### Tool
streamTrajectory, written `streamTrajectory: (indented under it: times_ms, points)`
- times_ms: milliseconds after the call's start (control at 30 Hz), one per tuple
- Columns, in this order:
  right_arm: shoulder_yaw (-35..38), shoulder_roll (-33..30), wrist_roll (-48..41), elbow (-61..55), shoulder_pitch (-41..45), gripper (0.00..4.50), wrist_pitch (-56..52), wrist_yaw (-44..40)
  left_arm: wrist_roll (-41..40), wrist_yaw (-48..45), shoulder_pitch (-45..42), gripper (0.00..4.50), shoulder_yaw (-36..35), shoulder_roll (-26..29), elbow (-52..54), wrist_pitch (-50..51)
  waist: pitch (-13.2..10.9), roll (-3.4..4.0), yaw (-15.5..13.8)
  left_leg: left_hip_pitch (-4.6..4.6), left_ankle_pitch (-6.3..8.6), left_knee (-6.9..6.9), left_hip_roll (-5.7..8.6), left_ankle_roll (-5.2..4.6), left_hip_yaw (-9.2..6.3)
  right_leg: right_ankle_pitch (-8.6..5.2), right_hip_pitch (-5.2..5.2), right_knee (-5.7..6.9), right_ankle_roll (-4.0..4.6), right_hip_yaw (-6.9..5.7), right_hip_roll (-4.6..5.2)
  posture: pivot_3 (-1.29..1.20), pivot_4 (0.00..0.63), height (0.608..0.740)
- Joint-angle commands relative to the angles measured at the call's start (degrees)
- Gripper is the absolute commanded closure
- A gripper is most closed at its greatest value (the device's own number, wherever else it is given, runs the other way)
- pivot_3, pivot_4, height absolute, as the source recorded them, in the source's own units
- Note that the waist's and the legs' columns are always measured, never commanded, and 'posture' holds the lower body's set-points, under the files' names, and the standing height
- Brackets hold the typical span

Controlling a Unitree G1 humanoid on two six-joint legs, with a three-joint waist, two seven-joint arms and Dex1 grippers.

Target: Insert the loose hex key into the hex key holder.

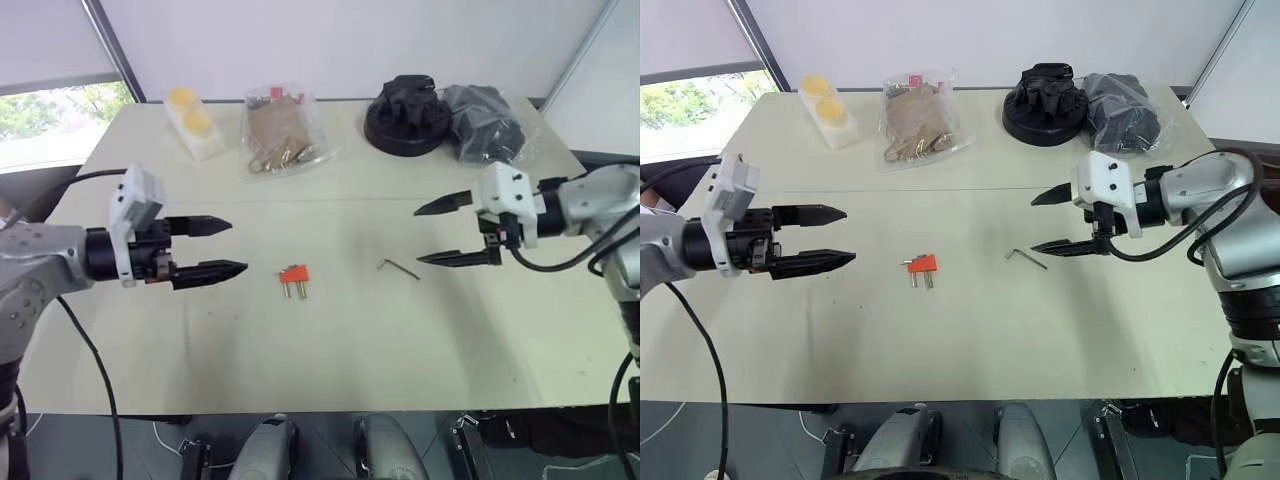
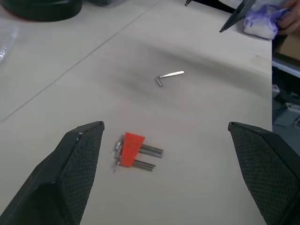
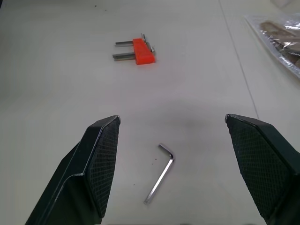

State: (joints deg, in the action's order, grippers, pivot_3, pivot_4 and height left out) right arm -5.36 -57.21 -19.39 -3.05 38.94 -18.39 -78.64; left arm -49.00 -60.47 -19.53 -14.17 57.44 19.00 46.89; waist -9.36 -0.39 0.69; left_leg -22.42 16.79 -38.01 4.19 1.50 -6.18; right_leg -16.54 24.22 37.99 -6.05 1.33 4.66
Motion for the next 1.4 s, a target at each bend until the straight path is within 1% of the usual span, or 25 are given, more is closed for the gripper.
streamTrajectory:
  times_ms: [33,200,433,900,1033,1200,1233,1400]
  points:
    - [1.0,0.3,-0.1,-1.0,1.7,0.77,0.1,-0.3,1.1,-1.4,0.6,0.07,-0.7,1.4,1.4,-1.5,0.0,0.01,0.0,0.0,0.0,0.0,0.0,0.0,0.0,0.0,0.0,0.0,0.0,0.01,0.0,0.0,0.15,0.74]
    - [1.1,0.8,-0.2,-1.3,1.6,0.77,-0.1,-0.3,0.3,-0.3,-0.6,0.07,-1.2,0.7,0.8,-0.1,0.0,0.01,0.0,0.0,0.0,0.01,0.0,0.0,0.0,0.0,0.02,0.01,0.0,0.01,-0.01,0.0,0.15,0.74]
    - [1.0,1.4,0.3,-1.0,1.7,0.77,-0.1,0.2,2.1,-0.6,-0.1,0.07,-0.5,0.7,0.7,-1.4,0.0,0.01,0.0,0.0,0.0,0.01,0.0,0.0,0.0,0.0,0.02,0.01,0.0,0.01,-0.01,0.0,0.15,0.74]
    - [0.4,3.2,2.8,1.6,2.5,0.77,3.5,-0.1,3.3,-0.7,0.2,0.07,-0.4,0.6,0.9,-2.1,0.0,0.01,0.0,0.0,-0.03,0.0,0.0,0.05,0.01,0.0,0.03,0.02,0.0,0.01,-0.01,0.0,0.15,0.74]
    - [-0.3,5.0,3.3,2.1,2.2,0.77,4.2,0.5,2.9,0.0,0.7,0.07,-1.1,0.4,1.3,-1.5,0.0,0.01,0.1,0.0,-0.03,0.01,0.0,0.05,0.0,0.0,0.04,0.03,0.0,0.01,-0.01,0.0,0.15,0.74]
    - [-5.5,11.7,6.5,5.4,1.8,0.77,7.0,1.6,4.9,1.9,1.3,0.07,-0.3,-1.1,0.1,-3.0,0.0,0.01,0.3,0.01,-0.05,0.0,-0.01,0.08,0.01,0.0,0.05,0.06,0.0,0.01,-0.02,0.0,0.15,0.74]
    - [-6.6,13.9,7.2,6.8,2.4,0.77,7.2,2.3,4.9,2.2,1.3,0.07,-0.3,-1.6,0.2,-2.9,0.0,0.02,0.3,0.0,-0.06,0.0,-0.01,0.11,0.01,0.0,0.08,0.09,0.0,0.02,-0.02,0.0,0.15,0.74]
    - [-13.1,23.6,13.4,17.3,5.2,0.77,13.4,4.8,4.7,3.7,2.6,0.07,-1.0,-2.6,2.2,-2.4,0.0,0.01,0.3,-0.01,-0.15,0.0,0.0,0.26,0.01,0.0,0.1,0.12,0.0,0.02,-0.03,0.0,0.15,0.74]
